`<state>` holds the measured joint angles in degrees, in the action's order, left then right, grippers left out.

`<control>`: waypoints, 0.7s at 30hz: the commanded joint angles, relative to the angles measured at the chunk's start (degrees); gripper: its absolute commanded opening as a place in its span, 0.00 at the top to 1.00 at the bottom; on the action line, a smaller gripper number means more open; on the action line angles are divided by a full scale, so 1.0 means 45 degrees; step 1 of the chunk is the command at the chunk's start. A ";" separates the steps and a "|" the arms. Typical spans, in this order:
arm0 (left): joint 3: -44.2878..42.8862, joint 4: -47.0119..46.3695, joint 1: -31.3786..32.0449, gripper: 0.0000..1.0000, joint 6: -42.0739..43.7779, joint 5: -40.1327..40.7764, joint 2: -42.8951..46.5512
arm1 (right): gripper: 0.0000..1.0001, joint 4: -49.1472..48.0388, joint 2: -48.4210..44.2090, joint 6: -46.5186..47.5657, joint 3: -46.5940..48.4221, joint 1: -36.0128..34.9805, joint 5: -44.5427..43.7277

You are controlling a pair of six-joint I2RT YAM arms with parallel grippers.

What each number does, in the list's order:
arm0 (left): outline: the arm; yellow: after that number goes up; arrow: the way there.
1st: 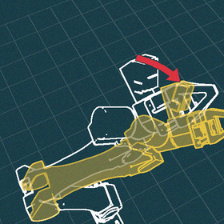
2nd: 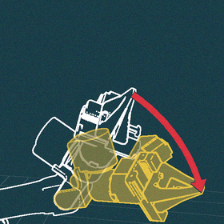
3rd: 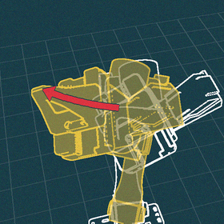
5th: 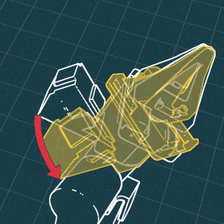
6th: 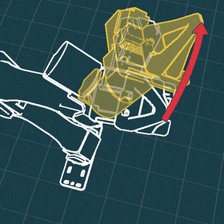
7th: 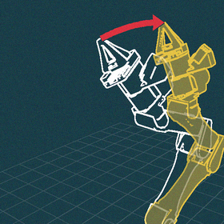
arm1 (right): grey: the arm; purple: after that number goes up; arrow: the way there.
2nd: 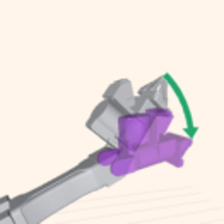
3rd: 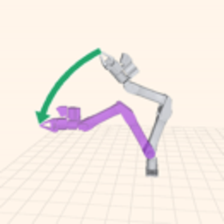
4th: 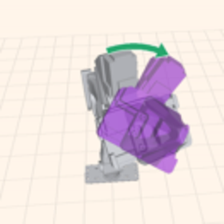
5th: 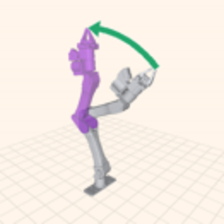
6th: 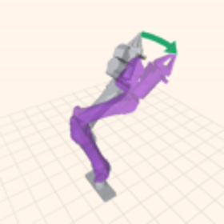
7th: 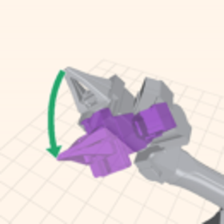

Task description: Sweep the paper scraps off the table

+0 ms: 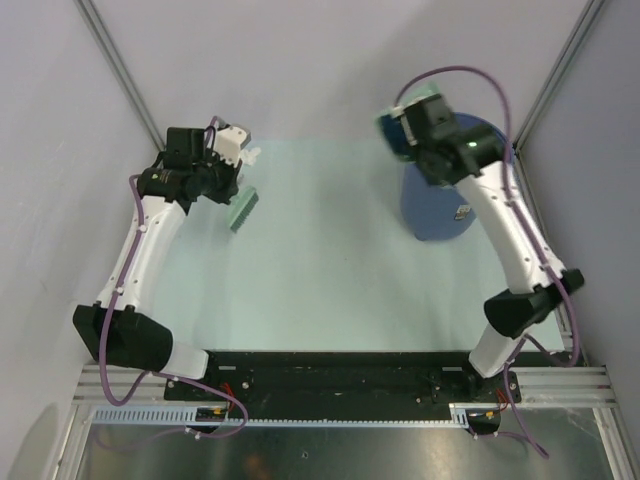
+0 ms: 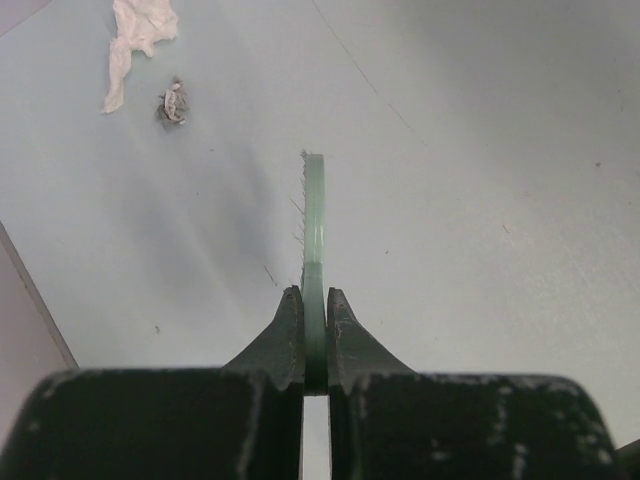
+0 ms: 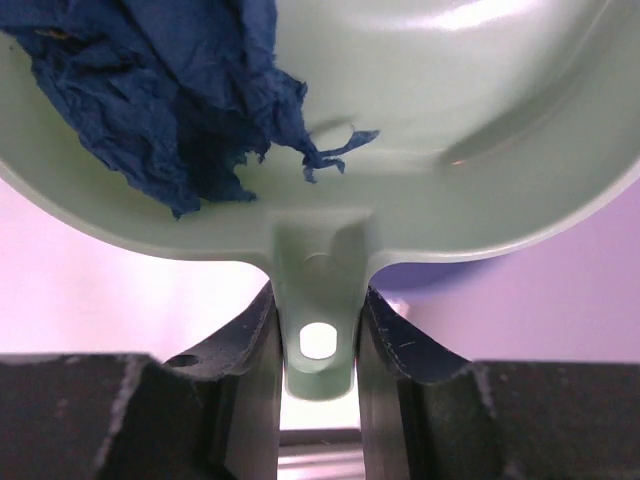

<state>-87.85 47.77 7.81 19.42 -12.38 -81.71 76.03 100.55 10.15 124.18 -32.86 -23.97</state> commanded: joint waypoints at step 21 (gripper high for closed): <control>-0.0593 0.0127 0.1017 1.00 0.0059 -0.0100 0.0248 | 0.99 -1.2577 -0.6310 2.0223 -1.0680 0.5094 -0.2097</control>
<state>-87.85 48.73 11.25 19.46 -12.34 -81.71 27.05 73.52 83.26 77.12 -11.84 -38.76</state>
